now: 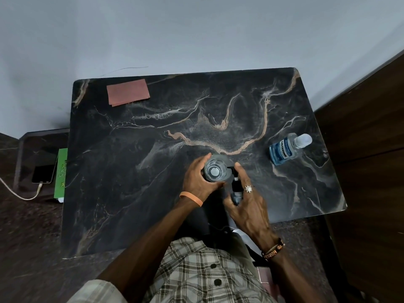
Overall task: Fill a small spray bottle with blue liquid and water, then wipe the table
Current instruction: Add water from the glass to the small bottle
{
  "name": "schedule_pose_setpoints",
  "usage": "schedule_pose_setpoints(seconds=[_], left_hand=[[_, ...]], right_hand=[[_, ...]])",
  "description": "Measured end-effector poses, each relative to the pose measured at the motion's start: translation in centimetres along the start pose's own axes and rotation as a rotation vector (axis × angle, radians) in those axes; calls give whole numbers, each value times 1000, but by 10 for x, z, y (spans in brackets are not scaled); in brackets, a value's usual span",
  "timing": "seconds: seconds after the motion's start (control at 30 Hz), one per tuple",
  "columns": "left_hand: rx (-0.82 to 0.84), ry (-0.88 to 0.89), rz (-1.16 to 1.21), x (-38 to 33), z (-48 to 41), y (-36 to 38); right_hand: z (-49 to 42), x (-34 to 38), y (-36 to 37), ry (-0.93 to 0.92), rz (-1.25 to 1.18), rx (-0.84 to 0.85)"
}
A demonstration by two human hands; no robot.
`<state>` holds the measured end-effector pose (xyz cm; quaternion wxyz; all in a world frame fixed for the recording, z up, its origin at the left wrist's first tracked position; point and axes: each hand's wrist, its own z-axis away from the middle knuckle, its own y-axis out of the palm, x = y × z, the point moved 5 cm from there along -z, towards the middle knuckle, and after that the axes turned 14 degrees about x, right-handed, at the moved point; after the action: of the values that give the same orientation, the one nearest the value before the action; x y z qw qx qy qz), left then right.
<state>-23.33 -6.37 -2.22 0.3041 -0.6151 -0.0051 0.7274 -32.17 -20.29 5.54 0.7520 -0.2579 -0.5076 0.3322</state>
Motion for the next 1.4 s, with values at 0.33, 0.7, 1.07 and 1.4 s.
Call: schedule_pose_setpoints(seconds=[0.33, 0.7, 1.07, 1.4], left_hand=[[8, -3, 16, 2, -1, 1], [11, 6, 25, 1, 0, 0], [-2, 11, 43, -2, 1, -2], [5, 16, 53, 1, -1, 0]], right_hand=[[-6, 1, 4, -1, 30, 67], [-6, -4, 6, 5, 29, 92], [-9, -4, 4, 14, 23, 84], [-7, -1, 5, 16, 22, 95]])
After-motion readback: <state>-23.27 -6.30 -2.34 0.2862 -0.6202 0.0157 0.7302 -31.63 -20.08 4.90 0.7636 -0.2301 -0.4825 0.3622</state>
